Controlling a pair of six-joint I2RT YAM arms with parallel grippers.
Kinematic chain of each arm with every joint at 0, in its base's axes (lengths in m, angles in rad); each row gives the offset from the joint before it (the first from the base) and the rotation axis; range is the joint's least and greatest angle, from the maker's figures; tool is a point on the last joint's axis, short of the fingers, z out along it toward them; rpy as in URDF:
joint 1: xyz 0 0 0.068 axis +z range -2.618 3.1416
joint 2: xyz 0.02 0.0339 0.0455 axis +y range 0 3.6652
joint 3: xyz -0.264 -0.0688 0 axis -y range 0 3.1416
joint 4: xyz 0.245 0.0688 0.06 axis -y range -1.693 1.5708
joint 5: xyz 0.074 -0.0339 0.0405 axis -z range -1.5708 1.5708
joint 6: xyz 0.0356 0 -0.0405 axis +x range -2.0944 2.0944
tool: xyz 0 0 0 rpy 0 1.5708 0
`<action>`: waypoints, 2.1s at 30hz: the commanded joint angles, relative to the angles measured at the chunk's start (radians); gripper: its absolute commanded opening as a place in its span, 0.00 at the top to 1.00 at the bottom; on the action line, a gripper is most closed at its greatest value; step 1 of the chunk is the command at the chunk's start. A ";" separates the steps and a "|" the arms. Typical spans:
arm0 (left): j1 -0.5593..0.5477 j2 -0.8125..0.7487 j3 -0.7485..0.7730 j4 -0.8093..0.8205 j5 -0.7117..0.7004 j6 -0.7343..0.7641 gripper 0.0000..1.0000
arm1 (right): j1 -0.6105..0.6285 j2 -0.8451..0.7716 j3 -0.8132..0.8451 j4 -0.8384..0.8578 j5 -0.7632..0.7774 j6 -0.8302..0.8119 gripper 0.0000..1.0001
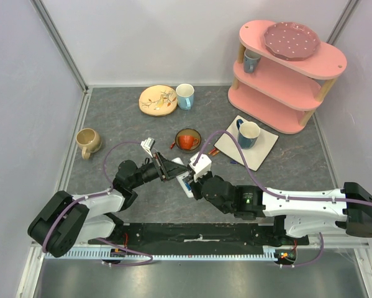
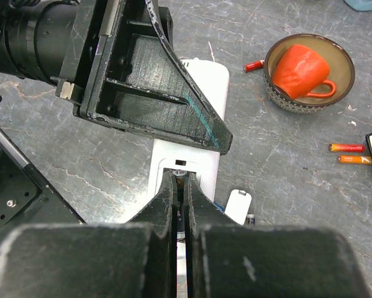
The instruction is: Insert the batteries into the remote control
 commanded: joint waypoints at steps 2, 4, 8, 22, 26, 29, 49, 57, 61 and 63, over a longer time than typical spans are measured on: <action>-0.004 -0.065 0.064 0.080 -0.012 0.010 0.98 | 0.007 0.020 0.017 -0.089 0.014 0.063 1.00; -0.004 -0.070 0.058 0.077 -0.017 0.011 0.98 | 0.007 0.015 0.019 -0.093 0.027 0.070 1.00; -0.004 -0.075 0.053 0.074 -0.023 0.014 0.98 | 0.005 0.013 0.020 -0.103 0.037 0.076 1.00; -0.004 -0.079 0.044 0.085 -0.028 0.013 0.98 | 0.007 0.007 0.020 -0.122 0.066 0.110 0.82; -0.004 -0.079 0.036 0.091 -0.028 0.008 0.98 | 0.005 0.007 0.025 -0.124 0.066 0.112 0.79; -0.004 -0.079 0.033 0.089 -0.028 0.008 0.98 | 0.005 0.010 0.031 -0.124 0.063 0.115 0.78; -0.004 -0.073 0.009 0.089 -0.029 0.019 0.98 | 0.005 -0.052 0.117 -0.155 0.066 0.118 0.55; -0.004 -0.043 0.010 0.103 -0.032 0.027 0.98 | 0.001 -0.203 0.074 -0.162 0.122 0.167 0.41; -0.004 -0.030 0.013 0.125 -0.040 0.025 0.98 | -0.033 -0.246 0.033 -0.162 0.092 0.265 0.28; -0.004 -0.032 0.016 0.128 -0.047 0.028 0.98 | -0.085 -0.247 0.020 -0.161 0.034 0.322 0.15</action>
